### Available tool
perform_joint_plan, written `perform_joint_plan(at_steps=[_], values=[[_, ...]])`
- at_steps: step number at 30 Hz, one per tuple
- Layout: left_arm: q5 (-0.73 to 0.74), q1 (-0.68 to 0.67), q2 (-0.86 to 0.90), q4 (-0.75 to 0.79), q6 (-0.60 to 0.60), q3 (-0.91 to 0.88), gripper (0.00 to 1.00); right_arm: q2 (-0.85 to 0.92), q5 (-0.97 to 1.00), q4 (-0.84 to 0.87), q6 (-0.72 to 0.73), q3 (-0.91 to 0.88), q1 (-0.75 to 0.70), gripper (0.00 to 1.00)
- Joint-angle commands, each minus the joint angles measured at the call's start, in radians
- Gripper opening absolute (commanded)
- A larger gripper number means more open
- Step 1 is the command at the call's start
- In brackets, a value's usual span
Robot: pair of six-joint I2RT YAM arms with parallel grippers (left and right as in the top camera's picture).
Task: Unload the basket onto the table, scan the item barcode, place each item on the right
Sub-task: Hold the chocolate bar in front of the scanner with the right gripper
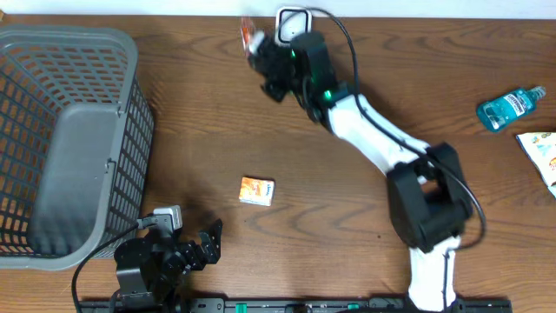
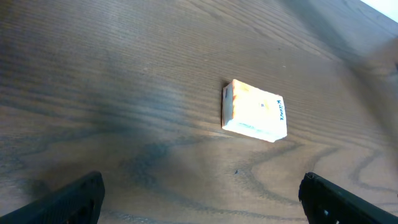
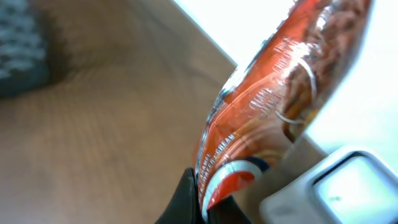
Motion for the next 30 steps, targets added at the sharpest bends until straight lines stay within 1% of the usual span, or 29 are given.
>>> perform_joint_plan(at_steps=[1, 3, 7, 9, 12, 14, 18, 23, 26, 30], values=[[0.013, 0.005, -0.005, -0.006, -0.010, -0.002, 1.00, 0.117, 0.126, -0.061, -0.072, 0.188, -0.030, 0.01], [0.013, 0.005, -0.005, -0.006, -0.010, -0.002, 1.00, 0.201, 0.169, -0.112, -0.087, 0.321, -0.044, 0.01], [0.013, 0.005, -0.005, -0.006, -0.010, -0.002, 1.00, 0.347, 0.206, -0.163, -0.089, 0.536, -0.068, 0.01], [0.013, 0.005, -0.005, -0.006, -0.010, -0.002, 1.00, 0.415, 0.237, -0.174, -0.089, 0.624, -0.074, 0.01], [0.013, 0.005, -0.005, -0.006, -0.010, -0.002, 1.00, 0.499, 0.334, -0.186, -0.093, 0.723, -0.076, 0.01], [0.013, 0.005, -0.005, -0.006, -0.010, -0.002, 1.00, 0.532, 0.362, -0.187, -0.117, 0.750, -0.076, 0.01], [0.013, 0.005, -0.005, -0.006, -0.010, -0.002, 1.00, 0.534, 0.367, -0.181, -0.123, 0.750, -0.076, 0.01], [0.013, 0.005, -0.005, -0.006, -0.010, -0.002, 1.00, 0.534, 0.459, -0.183, -0.127, 0.754, -0.076, 0.01], [0.013, 0.005, -0.005, -0.006, -0.010, -0.002, 1.00, 0.524, 0.516, -0.270, -0.127, 0.796, -0.079, 0.01], [0.013, 0.005, -0.005, -0.006, -0.010, -0.002, 1.00, 0.493, 0.515, -0.457, -0.099, 0.880, -0.096, 0.01]])
